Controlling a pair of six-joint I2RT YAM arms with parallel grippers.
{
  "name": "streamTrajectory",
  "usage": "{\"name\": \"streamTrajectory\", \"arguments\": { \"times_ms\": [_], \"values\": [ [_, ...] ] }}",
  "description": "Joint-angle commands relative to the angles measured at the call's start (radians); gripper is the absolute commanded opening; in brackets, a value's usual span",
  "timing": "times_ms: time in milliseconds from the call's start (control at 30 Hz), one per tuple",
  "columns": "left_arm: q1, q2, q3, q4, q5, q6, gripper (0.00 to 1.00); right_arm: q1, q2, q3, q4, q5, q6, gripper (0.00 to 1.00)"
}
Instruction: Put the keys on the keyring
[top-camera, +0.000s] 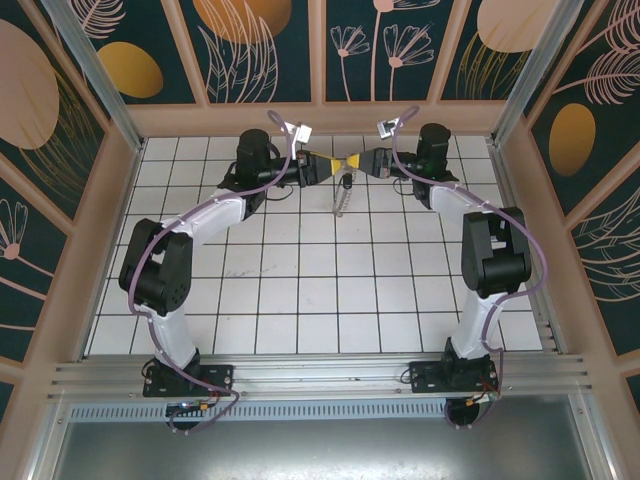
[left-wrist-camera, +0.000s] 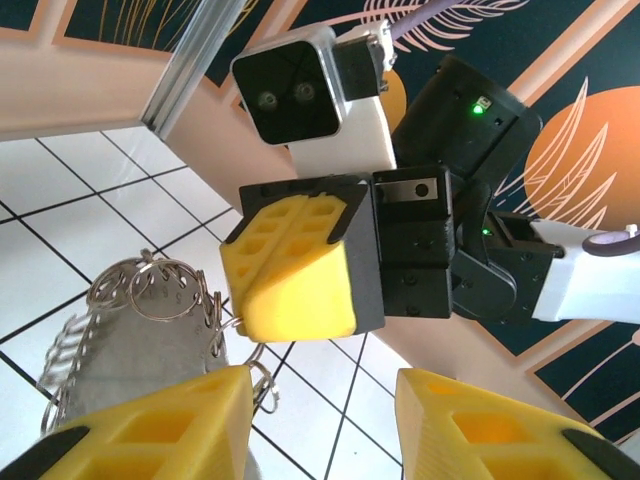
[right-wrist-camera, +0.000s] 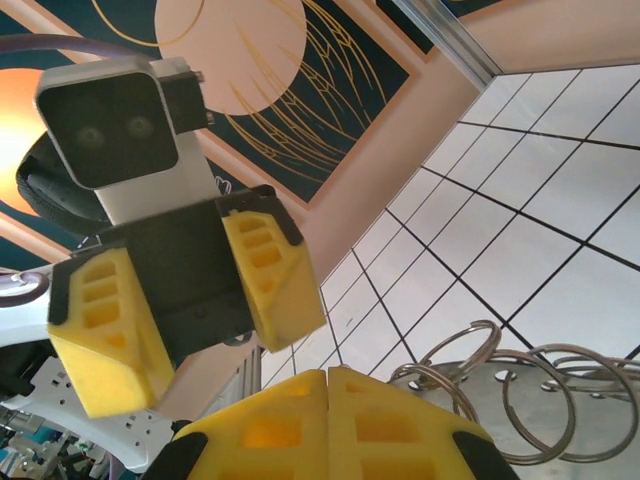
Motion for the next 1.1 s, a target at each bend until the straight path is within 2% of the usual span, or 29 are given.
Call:
{"name": "streamTrajectory", "arguments": {
  "times_ms": [0, 933, 1067],
  "values": [
    [0.004, 0.021, 0.008, 0.026, 0.023, 0.007, 0.42, 0.011, -0.005, 0.038, 0.085, -0.032, 0.03, 0.0],
    [0.003, 0.085, 0.028, 0.156, 0.021, -0.084, 0.44, 0.034, -0.007, 0.027, 0.105, -0.036, 0.038, 0.0],
    [0.003, 0.093, 0.023, 0.218, 0.048, -0.126, 0.36, 0.036, -0.003, 0.024, 0.105, -0.033, 0.036, 0.0]
  ]
}}
